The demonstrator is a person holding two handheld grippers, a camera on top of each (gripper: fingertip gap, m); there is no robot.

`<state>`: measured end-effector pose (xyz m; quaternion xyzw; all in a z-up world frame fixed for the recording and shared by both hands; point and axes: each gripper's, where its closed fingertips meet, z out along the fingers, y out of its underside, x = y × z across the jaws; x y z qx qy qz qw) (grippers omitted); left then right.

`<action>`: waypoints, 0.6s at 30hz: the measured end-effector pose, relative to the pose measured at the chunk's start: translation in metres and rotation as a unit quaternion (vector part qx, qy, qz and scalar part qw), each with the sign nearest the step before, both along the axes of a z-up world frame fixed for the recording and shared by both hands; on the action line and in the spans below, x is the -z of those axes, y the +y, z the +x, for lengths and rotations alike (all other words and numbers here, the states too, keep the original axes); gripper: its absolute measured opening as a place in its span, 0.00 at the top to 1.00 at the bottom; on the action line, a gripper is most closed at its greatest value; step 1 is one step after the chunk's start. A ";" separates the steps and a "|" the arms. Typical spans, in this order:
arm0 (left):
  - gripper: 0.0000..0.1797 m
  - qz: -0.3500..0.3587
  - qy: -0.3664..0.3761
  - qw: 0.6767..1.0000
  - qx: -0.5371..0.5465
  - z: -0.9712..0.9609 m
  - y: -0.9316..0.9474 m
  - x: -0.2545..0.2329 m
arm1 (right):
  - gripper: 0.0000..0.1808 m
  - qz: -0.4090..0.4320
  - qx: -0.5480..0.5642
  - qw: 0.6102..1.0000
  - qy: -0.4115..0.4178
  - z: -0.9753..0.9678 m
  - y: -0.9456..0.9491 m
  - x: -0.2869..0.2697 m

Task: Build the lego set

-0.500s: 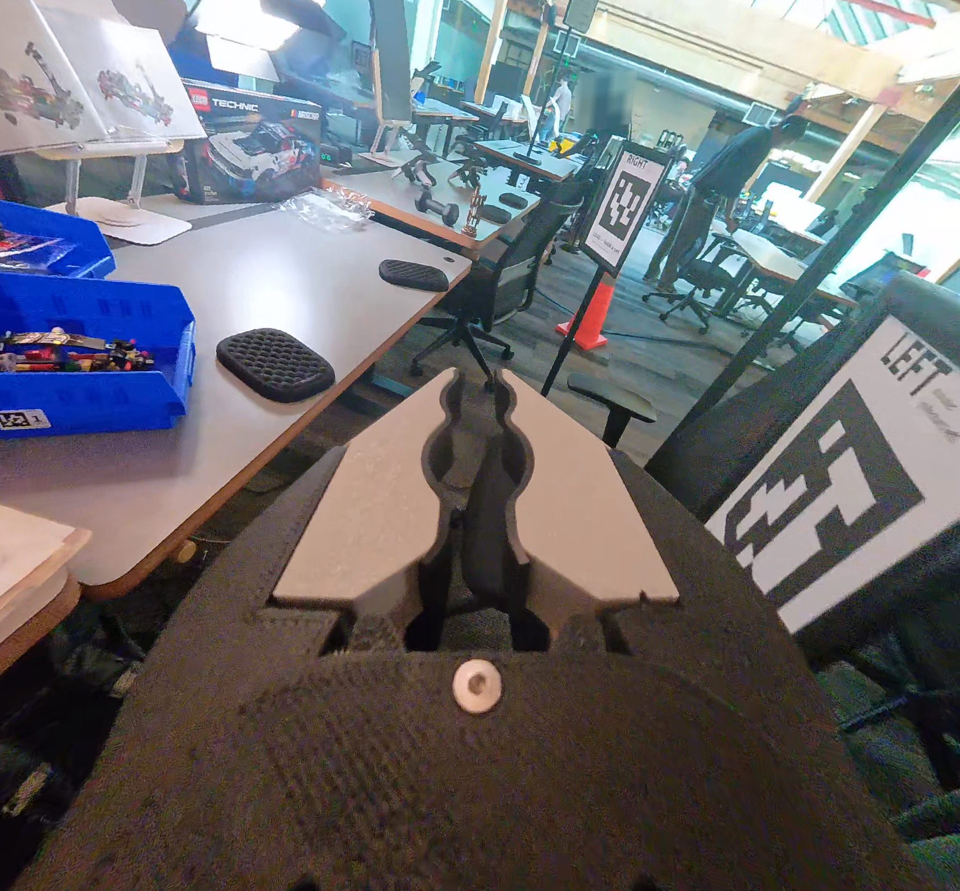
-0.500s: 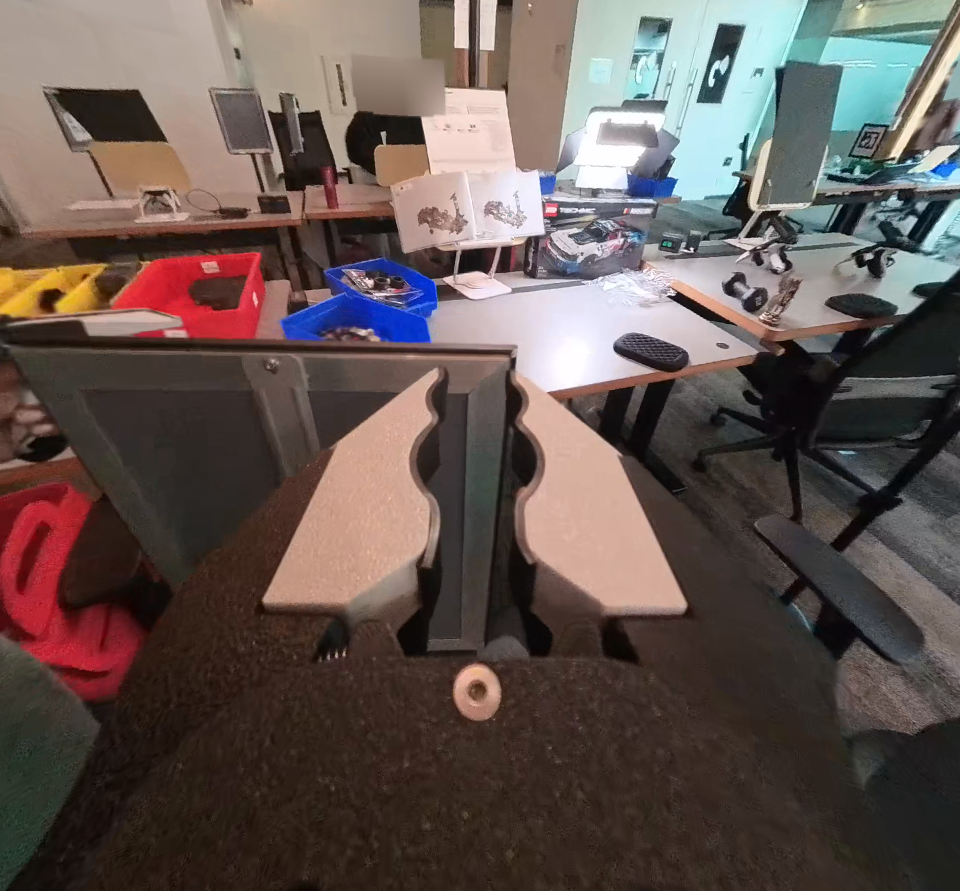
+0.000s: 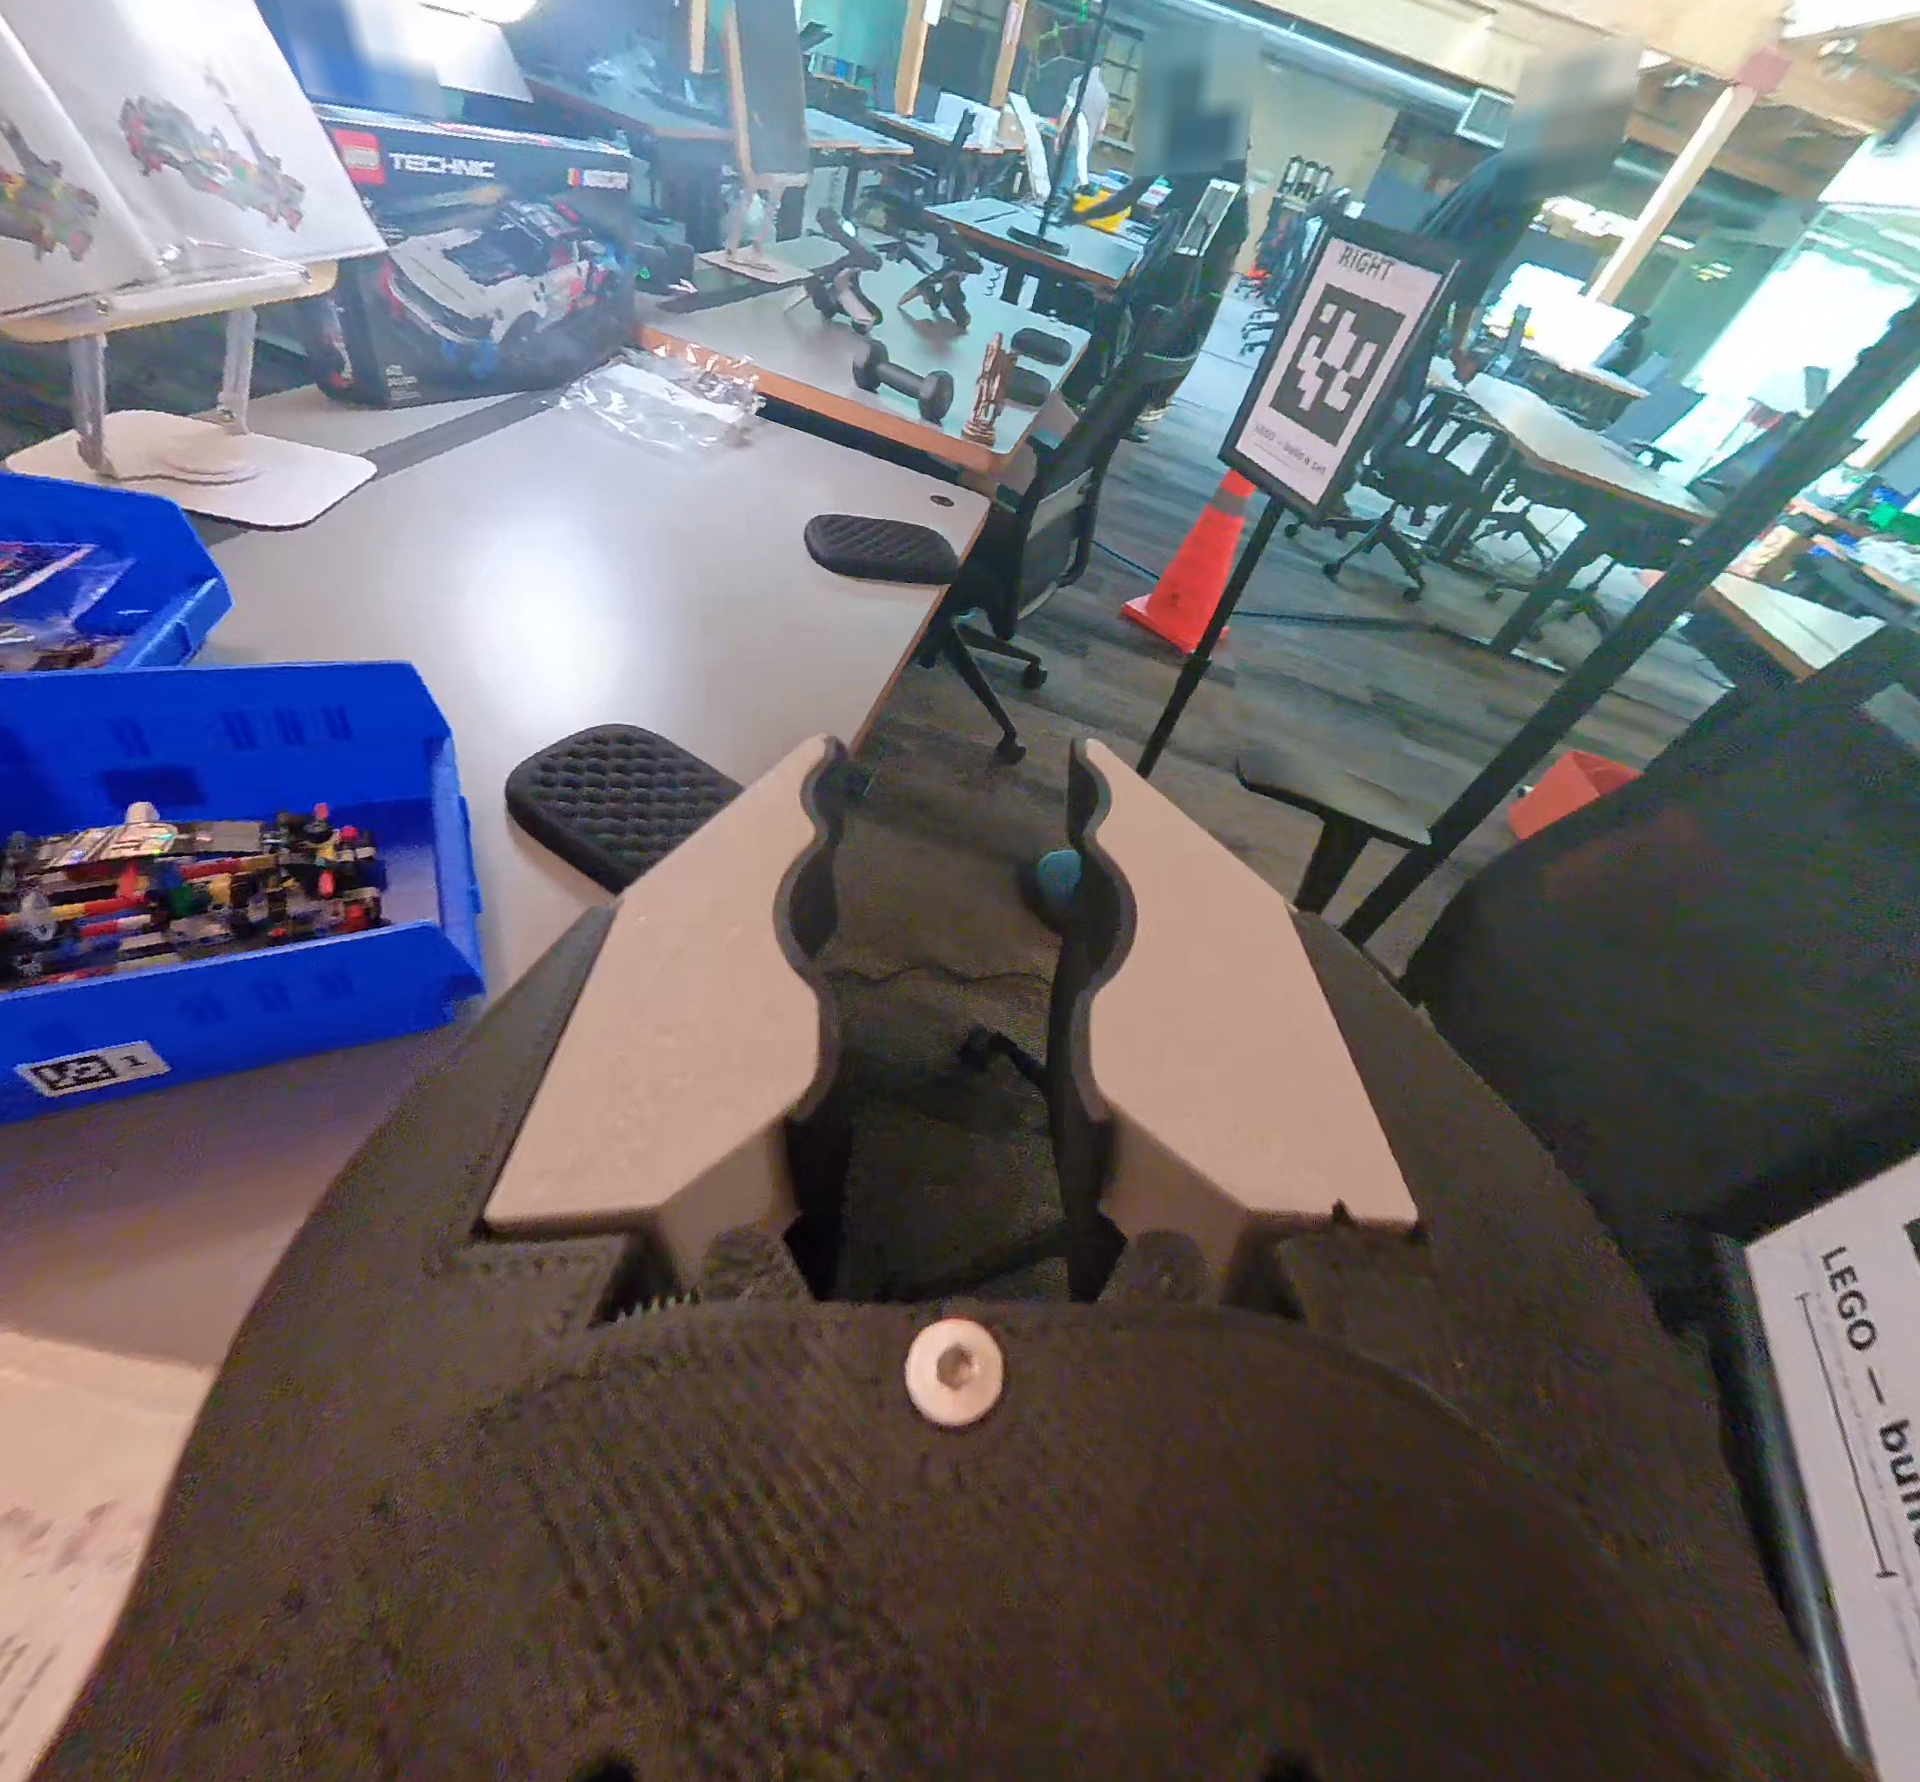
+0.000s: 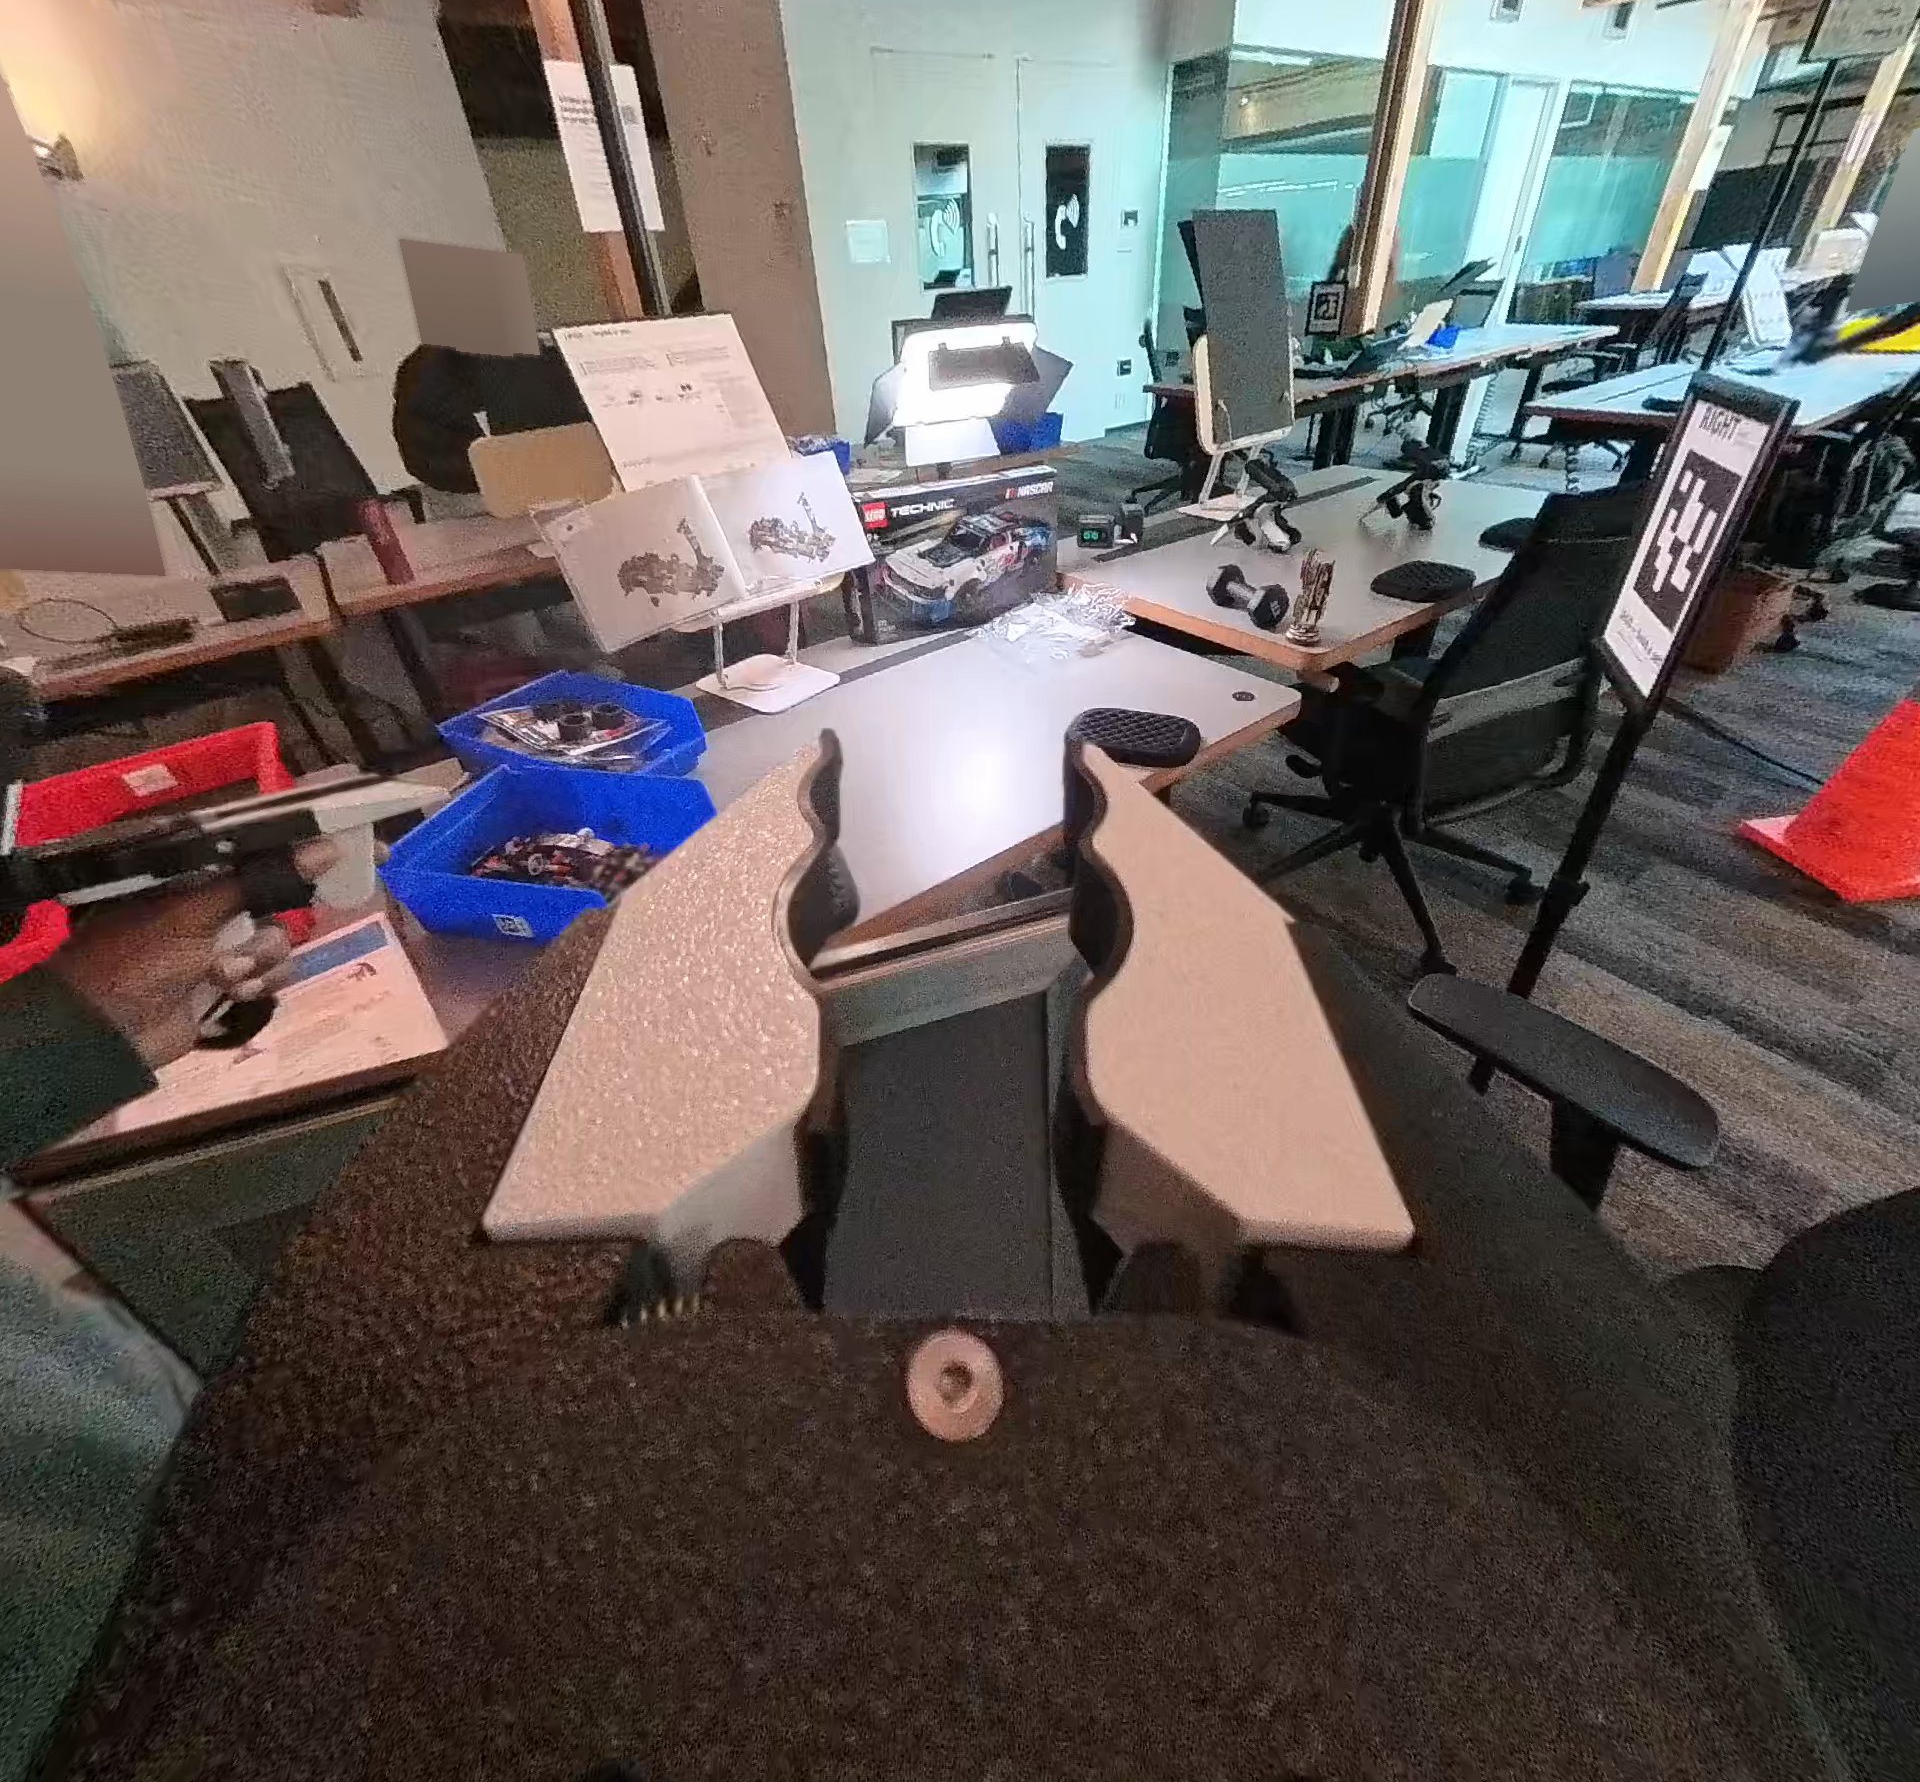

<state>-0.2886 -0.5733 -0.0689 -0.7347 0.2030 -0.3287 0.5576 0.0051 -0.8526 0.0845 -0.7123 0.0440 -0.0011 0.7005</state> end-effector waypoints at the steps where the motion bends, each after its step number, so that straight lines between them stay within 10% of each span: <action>1: 0.78 -0.004 0.004 1.000 -0.009 -0.001 -0.002 -0.001 | 0.75 -0.001 -0.003 1.000 0.003 -0.002 0.000 -0.001; 18: 0.79 0.003 0.008 0.961 0.278 0.203 -0.054 -0.020 | 0.72 -0.004 0.098 0.995 0.015 -0.027 -0.007 -0.007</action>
